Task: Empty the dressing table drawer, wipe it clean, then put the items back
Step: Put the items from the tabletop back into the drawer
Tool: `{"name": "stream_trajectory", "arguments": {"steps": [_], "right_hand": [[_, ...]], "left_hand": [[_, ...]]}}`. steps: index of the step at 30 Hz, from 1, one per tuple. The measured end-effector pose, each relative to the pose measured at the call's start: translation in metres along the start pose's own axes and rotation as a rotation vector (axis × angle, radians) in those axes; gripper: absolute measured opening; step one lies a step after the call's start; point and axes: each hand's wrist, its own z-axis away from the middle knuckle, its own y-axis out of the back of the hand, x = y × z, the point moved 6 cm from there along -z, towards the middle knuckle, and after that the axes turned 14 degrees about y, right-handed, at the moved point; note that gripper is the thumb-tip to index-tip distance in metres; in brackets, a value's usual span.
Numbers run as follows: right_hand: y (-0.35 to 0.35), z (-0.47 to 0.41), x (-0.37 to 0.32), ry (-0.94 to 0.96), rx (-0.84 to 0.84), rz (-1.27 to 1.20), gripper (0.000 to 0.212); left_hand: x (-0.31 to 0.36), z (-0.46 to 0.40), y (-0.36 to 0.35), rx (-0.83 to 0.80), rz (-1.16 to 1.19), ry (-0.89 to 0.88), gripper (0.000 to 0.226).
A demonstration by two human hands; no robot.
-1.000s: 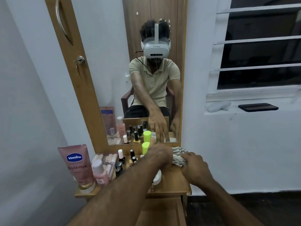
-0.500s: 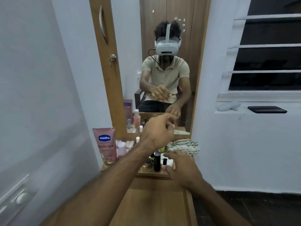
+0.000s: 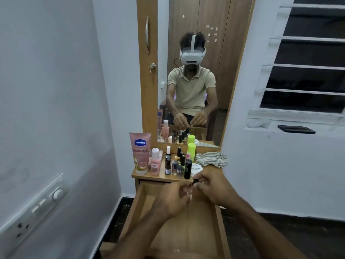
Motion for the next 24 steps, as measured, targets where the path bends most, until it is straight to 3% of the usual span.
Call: {"name": "stream_trajectory", "arguments": {"steps": [2, 6, 9, 15, 19, 24], "right_hand": [[-0.003, 0.006, -0.011, 0.005, -0.068, -0.03, 0.014], [-0.01, 0.019, -0.024, -0.017, -0.124, -0.047, 0.009], [-0.014, 0.026, -0.029, -0.053, -0.121, -0.083, 0.014], [-0.019, 0.036, -0.03, -0.076, -0.166, -0.053, 0.012], [-0.021, 0.042, -0.015, -0.091, -0.244, 0.048, 0.013], [-0.011, 0.048, 0.023, -0.192, -0.184, 0.325, 0.013]], "left_hand": [[-0.014, 0.013, -0.008, 0.007, 0.0, 0.036, 0.013], [-0.027, 0.03, -0.012, 0.041, 0.062, 0.056, 0.031], [-0.029, 0.04, -0.011, 0.056, 0.072, 0.048, 0.032], [-0.032, 0.05, -0.019, 0.06, 0.008, 0.067, 0.018], [-0.039, 0.052, -0.038, 0.036, -0.064, 0.154, 0.031], [-0.049, 0.044, -0.058, -0.1, -0.235, 0.214, 0.043]]}}
